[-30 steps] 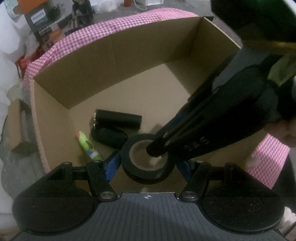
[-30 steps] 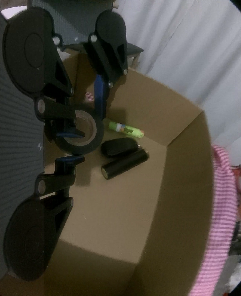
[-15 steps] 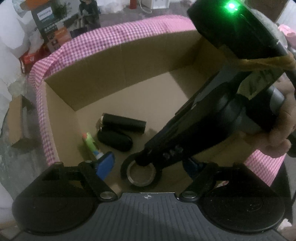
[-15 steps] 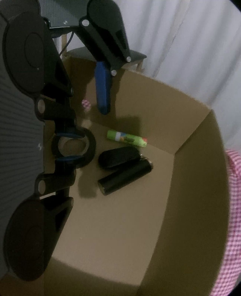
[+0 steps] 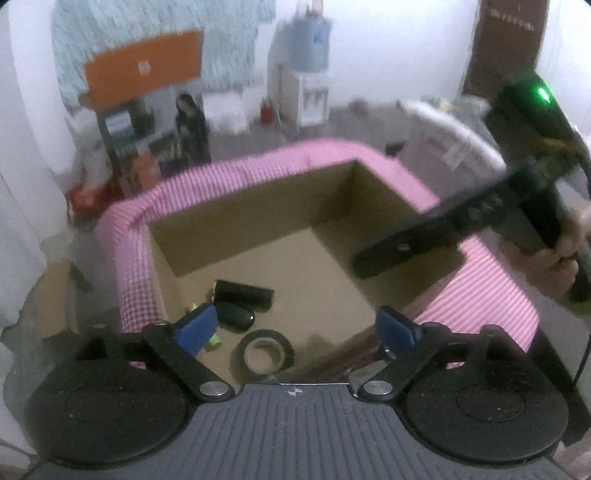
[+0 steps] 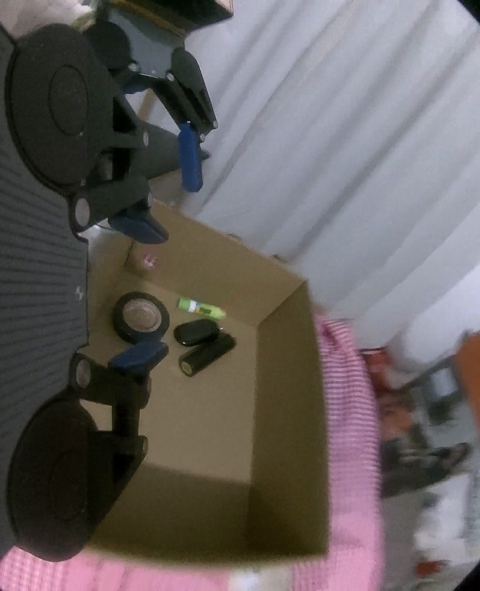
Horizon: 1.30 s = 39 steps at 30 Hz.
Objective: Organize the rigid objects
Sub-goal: 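Move the right tool to the pink plastic lid and grasp its rim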
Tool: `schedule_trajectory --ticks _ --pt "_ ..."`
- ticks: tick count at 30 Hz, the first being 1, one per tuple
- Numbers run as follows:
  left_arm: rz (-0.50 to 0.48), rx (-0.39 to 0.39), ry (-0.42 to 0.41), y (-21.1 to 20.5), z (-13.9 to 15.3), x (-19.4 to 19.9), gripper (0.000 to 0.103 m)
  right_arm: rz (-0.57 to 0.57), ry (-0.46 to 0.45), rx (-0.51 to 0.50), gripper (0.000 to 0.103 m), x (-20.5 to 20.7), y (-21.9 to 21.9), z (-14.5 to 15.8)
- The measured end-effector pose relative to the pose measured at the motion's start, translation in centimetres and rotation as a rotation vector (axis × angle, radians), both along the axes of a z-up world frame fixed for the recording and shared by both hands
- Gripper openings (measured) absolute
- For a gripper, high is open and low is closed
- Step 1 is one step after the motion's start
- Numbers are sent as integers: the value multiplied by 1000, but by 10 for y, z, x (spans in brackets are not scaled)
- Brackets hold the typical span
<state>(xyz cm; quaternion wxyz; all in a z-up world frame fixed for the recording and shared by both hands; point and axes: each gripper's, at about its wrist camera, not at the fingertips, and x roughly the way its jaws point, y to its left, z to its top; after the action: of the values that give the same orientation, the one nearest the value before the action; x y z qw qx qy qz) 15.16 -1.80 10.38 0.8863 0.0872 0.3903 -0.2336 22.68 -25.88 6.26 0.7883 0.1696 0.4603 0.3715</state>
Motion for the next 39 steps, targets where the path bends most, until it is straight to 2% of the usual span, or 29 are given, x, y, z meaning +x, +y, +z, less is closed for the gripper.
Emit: schedule_trajectory --ticks 4,8,12,17,20,24,26,29,33,39 --pt "31 -50 -59 7 -2 -37 96 -75 -91 6 61 -52 -30 12" --pt "73 -66 -118 7 -19 -70 101 -126 -150 31 62 -104 -49 12" --pt "82 -45 -86 -1 -53 -90 101 -155 -134 50 62 -140 -54 -5" --pt "60 -12 -22 -18 -88 -99 101 -181 -91 3 62 -167 -37 -43" --pt "37 -13 35 -26 -105 -100 101 -205 -81 -59 61 -172 -22 -63" --pt "8 32 78 -37 -123 -101 101 -206 -62 -82 59 -173 -9 -81" --pt "7 44 103 -39 -130 -100 99 -204 -55 -94 55 -170 -3 -87" --pt "18 28 130 -39 -136 -96 98 -196 -38 -94 47 -167 1 -92" --pt "25 2 163 -35 -140 -88 93 -177 -13 -110 40 -159 10 -102" --pt "11 -21 175 -39 -144 -87 87 -152 29 -123 40 -148 18 -112"
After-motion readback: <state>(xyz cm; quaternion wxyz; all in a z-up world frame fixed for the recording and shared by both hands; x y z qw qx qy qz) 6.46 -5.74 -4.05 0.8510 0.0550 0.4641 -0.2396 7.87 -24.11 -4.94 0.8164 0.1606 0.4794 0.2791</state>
